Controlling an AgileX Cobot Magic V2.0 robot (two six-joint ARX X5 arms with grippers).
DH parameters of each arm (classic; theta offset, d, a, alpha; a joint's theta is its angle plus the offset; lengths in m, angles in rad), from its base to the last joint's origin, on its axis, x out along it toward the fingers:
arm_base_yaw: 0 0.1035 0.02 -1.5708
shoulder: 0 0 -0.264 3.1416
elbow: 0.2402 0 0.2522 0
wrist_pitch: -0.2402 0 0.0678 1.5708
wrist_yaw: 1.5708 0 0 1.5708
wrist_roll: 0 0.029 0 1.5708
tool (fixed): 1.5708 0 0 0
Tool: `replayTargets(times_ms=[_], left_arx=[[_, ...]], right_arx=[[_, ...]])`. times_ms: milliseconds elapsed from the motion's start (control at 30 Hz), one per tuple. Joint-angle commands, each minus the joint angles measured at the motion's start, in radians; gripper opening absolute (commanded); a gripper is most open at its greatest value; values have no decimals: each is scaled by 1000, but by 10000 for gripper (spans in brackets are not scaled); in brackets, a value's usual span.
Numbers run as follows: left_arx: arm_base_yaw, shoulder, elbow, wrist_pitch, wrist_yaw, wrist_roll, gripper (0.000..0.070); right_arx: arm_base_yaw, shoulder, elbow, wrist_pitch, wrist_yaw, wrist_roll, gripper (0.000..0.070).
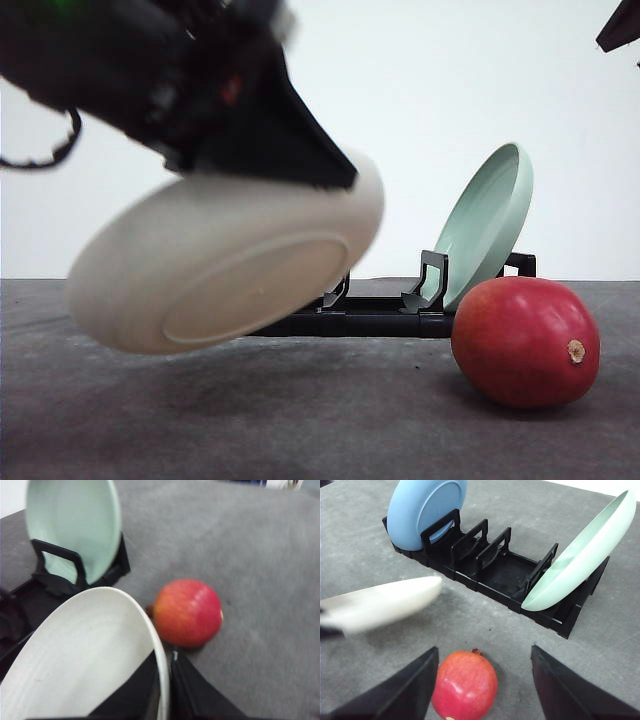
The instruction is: Place pomegranate in white plate
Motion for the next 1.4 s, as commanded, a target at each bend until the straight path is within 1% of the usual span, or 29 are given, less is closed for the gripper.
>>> replayTargets(times_ms=[0,67,133,300,433,533,567,667,733,767,833,900,933,1000,1100,1233,1367], left_arx=[[-35,44,5,21,-40,98,11],[-62,86,5,22,-76,141,11],[-85,127,5,25,-90,171,11],[-116,208,7,37,-137,202,11],[-122,251,7,74,-139,221,18],[-122,270,8,96,-139,221,42],[-122,272,8,96,-139,221,65],[-122,273,8,95,-139,213,213],[-122,273,8,95,-139,196,277],[-122,273,9,95,-139,184,283],[-122,268,12,93,-139,126,289],[-122,254,22,74,-139,31,335],[-122,242,33,49,-137,-24,363],[-115,212,62,-32,-119,-116,368],[-90,155,112,-172,-37,-223,367],[-33,83,187,-358,91,-309,367],[49,16,250,-522,158,-346,366]], right_arx=[[6,3,19,9,1,11,371],[6,3,19,9,1,11,371],[6,3,19,9,1,11,371],[6,3,19,9,2,11,371],[6,3,19,9,3,11,371],[6,3,18,9,3,11,371],[6,3,19,9,3,11,371],[6,3,18,9,3,11,371],[6,3,18,9,3,11,371],[6,3,18,9,3,11,371],[6,3,18,9,3,11,371],[6,3,18,9,3,11,371],[6,3,18,9,3,11,371],[6,3,18,9,3,11,371],[6,3,18,9,3,11,371],[6,3,18,9,3,10,371],[6,3,19,9,3,10,371]])
